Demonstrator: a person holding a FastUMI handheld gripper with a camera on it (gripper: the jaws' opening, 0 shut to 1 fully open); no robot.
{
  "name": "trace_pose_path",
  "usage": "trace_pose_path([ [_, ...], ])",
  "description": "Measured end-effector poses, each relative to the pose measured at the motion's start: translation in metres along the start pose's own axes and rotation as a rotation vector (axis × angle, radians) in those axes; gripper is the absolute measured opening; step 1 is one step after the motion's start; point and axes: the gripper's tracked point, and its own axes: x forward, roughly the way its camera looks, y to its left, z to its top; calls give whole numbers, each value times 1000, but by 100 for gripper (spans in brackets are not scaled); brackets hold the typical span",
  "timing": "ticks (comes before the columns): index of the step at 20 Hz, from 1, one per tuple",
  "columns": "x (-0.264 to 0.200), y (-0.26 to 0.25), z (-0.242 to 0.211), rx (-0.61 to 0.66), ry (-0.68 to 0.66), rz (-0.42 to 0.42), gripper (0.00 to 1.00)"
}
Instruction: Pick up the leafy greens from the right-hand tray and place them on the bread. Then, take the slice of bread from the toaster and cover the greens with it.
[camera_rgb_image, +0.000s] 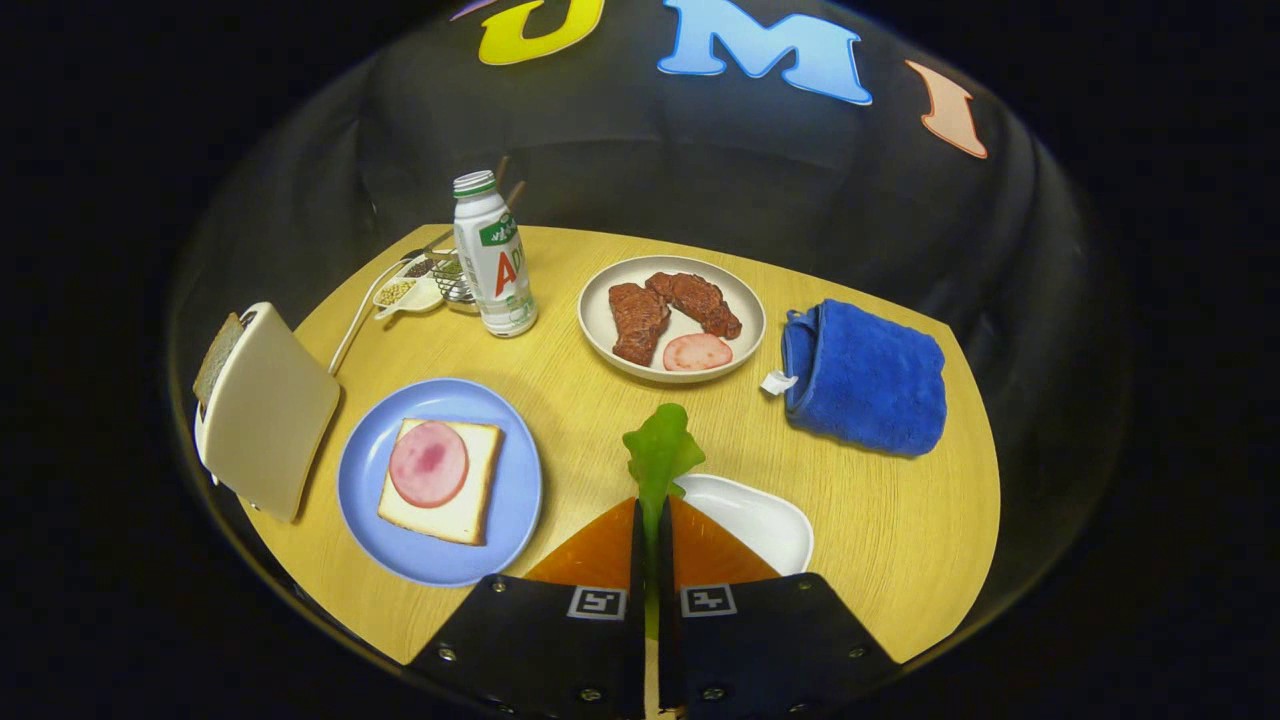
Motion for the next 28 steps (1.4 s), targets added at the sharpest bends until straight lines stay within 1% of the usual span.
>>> trace_pose_path([
  [4,1,35,12,-33,-23,46,5],
  [8,6,61,26,-63,-47,52,6],
  [11,16,84,25,-65,-36,73,5],
  [14,30,100,23,-83,-34,65,6],
  [18,48,129,18,-68,-14,94,6],
  [19,51,136,18,-61,-14,110,7],
  [20,52,143,17,-53,-10,132,11],
  [21,52,151,17,-38,-6,156,11],
  [23,51,162,17,-22,0,192,14],
  [25,50,164,19,-33,-6,194,19],
  [26,49,165,21,-30,-10,194,25],
  [27,50,167,20,-26,-11,202,28],
  [28,49,168,19,-27,-6,208,34],
])
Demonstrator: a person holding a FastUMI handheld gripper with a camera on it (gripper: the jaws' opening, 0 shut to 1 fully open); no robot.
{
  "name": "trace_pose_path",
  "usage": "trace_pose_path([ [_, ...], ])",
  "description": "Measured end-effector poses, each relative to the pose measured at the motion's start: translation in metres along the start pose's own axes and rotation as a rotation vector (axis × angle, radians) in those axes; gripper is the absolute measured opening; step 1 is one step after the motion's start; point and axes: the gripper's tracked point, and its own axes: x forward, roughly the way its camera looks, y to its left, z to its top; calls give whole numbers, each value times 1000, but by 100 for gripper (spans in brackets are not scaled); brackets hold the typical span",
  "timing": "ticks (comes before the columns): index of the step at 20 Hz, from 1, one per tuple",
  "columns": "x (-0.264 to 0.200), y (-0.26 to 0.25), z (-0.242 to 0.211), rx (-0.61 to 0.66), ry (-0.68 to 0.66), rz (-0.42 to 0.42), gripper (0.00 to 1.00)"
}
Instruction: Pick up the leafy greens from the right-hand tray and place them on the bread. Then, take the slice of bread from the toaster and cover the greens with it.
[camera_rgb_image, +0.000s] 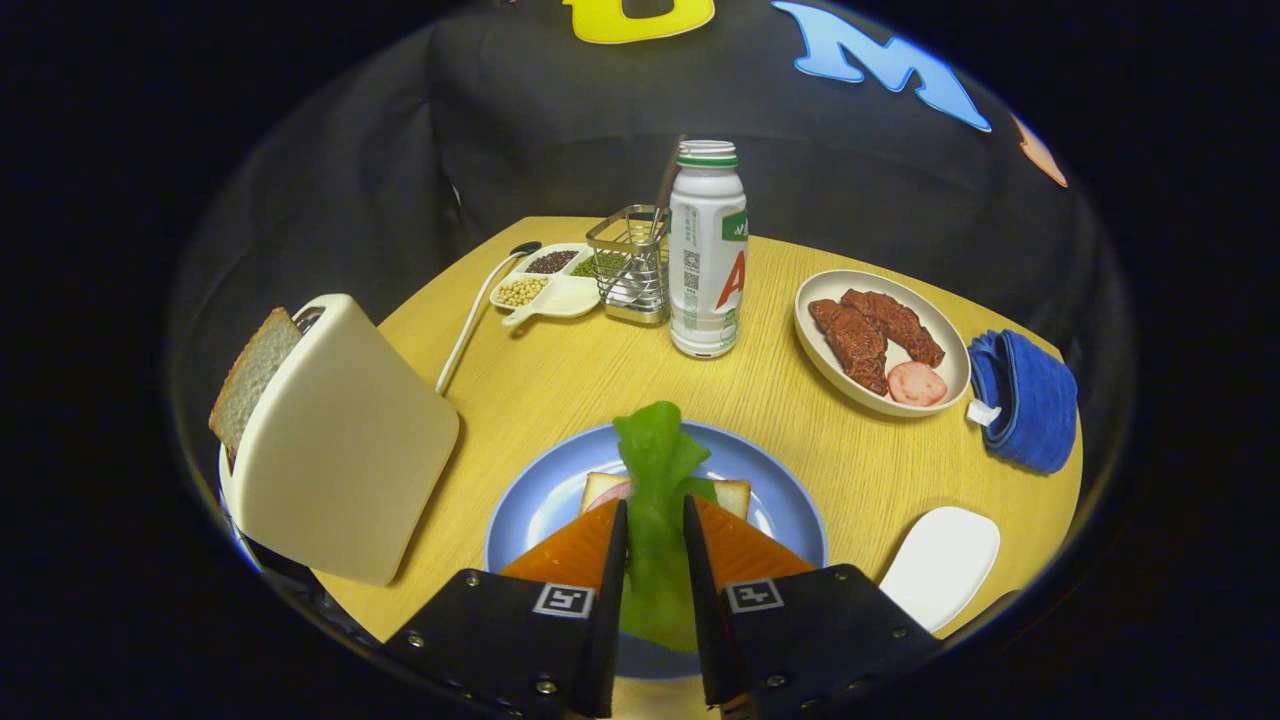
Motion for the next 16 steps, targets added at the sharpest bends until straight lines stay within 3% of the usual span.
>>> trace_pose_path([
  [4,-6,11,-4,1,8,39,34],
  [10,-19,5,22,32,-75,40,34],
  [16,-27,3,20,29,-119,37,34],
])
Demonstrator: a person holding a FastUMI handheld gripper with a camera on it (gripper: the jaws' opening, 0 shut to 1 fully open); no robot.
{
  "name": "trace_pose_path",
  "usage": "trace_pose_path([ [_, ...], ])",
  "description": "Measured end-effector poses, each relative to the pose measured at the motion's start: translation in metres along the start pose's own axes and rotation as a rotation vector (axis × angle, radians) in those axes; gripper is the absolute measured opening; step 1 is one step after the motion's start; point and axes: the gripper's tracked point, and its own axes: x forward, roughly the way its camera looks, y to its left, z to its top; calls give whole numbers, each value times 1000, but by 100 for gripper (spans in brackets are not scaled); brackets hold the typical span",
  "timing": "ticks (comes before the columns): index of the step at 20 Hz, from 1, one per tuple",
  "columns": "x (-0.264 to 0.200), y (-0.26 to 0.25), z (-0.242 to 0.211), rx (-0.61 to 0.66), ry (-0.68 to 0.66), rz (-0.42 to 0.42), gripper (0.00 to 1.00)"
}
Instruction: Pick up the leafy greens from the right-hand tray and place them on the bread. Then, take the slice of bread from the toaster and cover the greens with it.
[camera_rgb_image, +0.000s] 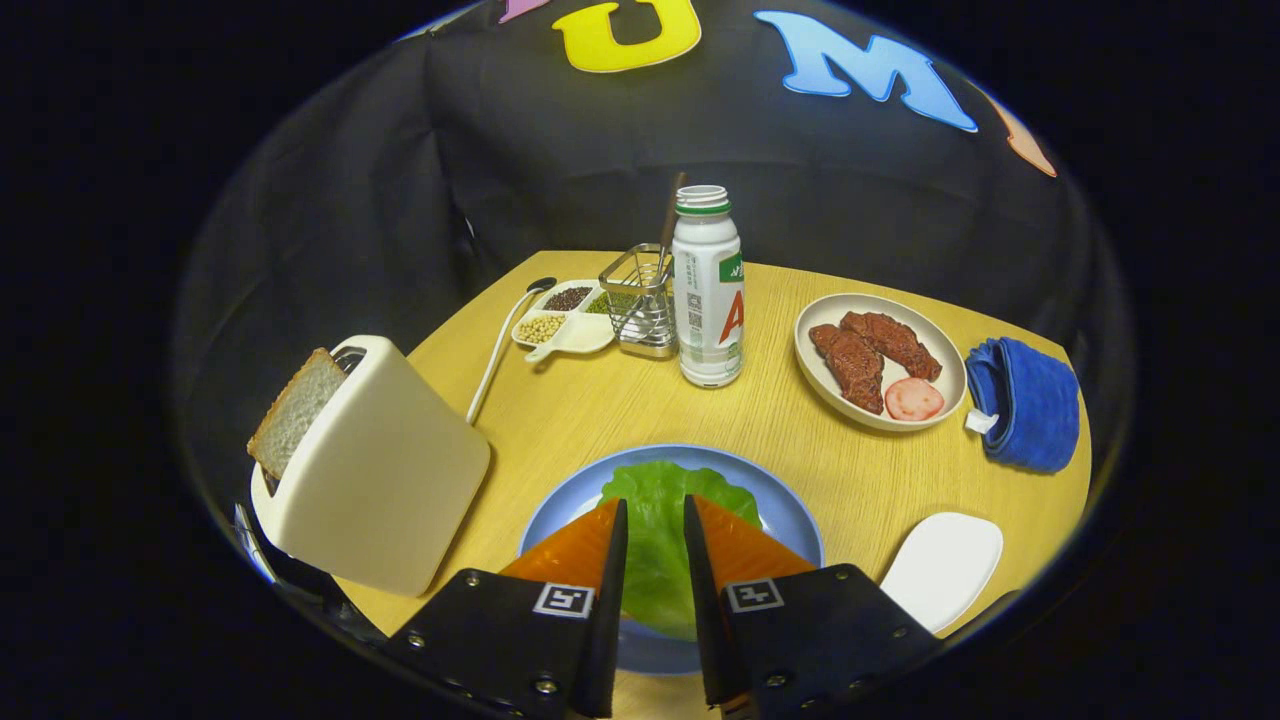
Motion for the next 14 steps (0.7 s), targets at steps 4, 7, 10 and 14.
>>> trace_pose_path([
  [4,-11,13,5,9,-106,4,34],
  [7,-24,24,15,14,-225,-11,34],
  [10,-46,37,20,24,-371,-63,34],
  [14,-70,67,17,-38,-508,-108,34],
])
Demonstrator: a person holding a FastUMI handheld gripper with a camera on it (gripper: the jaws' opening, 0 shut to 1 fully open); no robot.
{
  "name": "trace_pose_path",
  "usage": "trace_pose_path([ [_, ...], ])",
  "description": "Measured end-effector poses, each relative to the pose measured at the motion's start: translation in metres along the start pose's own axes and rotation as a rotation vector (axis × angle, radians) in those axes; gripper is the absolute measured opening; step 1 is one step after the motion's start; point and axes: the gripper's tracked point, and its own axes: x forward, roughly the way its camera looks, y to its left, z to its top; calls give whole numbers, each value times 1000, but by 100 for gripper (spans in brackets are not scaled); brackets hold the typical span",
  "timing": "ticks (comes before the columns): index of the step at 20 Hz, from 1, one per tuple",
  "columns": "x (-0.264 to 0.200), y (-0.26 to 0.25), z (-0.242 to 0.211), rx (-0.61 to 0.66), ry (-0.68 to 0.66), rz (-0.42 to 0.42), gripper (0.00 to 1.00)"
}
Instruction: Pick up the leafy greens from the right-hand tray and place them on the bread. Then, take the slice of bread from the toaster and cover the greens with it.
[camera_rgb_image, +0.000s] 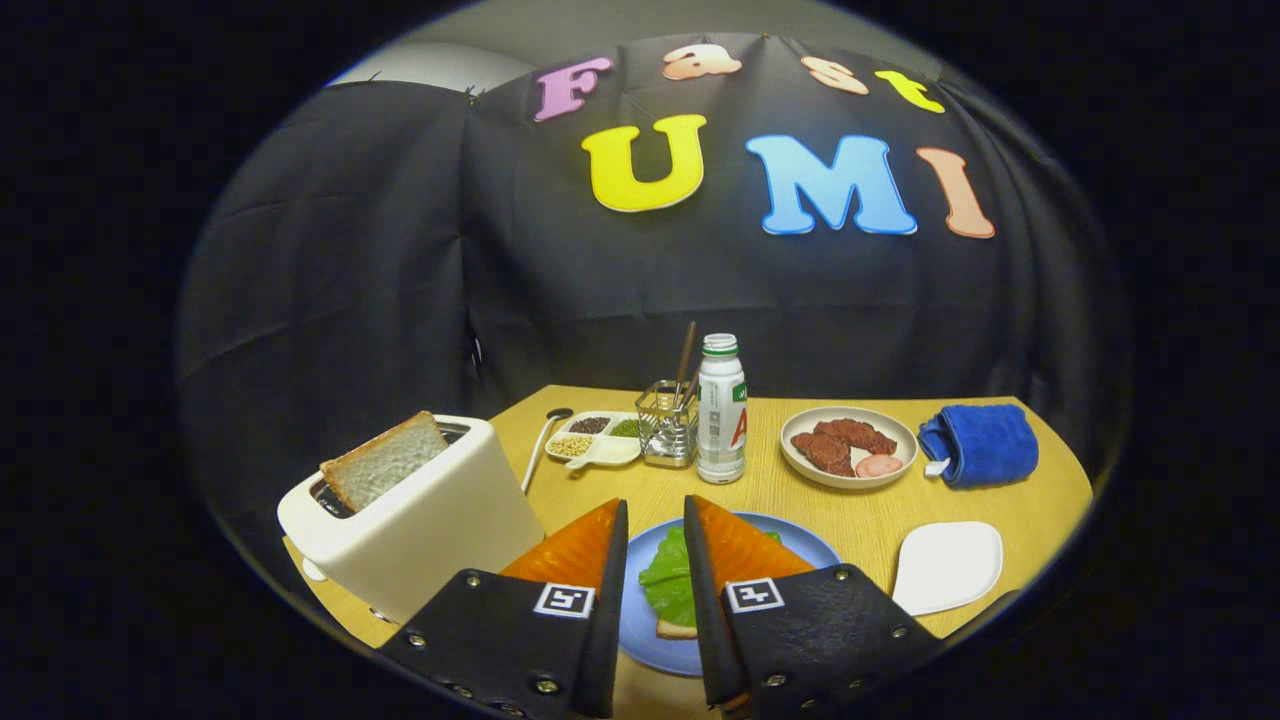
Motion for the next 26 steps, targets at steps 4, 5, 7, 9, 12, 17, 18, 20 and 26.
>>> trace_pose_path([
  [4,-19,33,2,-8,-60,24,31],
  [5,-22,42,2,-8,-67,35,31],
  [7,-27,59,4,-8,-82,60,31],
  [9,-32,78,5,-5,-93,89,31],
  [12,-38,103,10,-15,-106,125,31],
  [17,-43,145,7,-63,-105,188,31],
  [18,-43,155,4,-66,-98,200,31],
  [20,-42,166,0,-73,-82,207,31],
  [26,-26,176,2,-82,-92,163,31],
])
